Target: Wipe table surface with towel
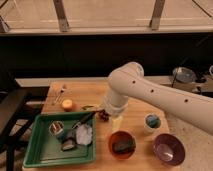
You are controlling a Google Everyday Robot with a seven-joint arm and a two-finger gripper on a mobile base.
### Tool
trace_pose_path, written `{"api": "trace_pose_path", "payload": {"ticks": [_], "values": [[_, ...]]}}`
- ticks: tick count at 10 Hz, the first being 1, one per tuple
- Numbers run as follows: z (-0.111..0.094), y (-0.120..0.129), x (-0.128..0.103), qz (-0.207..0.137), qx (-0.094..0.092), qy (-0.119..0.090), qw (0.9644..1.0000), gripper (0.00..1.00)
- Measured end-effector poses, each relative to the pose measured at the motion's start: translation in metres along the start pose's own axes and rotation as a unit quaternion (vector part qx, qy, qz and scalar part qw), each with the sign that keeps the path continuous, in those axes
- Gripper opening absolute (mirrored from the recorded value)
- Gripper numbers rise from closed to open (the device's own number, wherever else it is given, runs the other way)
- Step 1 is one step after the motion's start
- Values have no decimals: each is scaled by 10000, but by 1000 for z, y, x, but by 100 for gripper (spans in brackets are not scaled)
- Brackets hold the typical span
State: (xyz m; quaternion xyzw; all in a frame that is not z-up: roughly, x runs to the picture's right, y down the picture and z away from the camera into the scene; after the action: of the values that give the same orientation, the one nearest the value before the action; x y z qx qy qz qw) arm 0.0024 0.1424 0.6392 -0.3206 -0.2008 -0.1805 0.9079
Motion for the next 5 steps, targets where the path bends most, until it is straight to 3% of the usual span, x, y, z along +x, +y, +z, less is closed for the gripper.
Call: {"api": "trace_pose_path", "payload": {"ticks": [3,5], "values": [[28,-12,-31,43,-76,246,9997,73],[47,-14,-39,107,-182,376,9991,73]]}}
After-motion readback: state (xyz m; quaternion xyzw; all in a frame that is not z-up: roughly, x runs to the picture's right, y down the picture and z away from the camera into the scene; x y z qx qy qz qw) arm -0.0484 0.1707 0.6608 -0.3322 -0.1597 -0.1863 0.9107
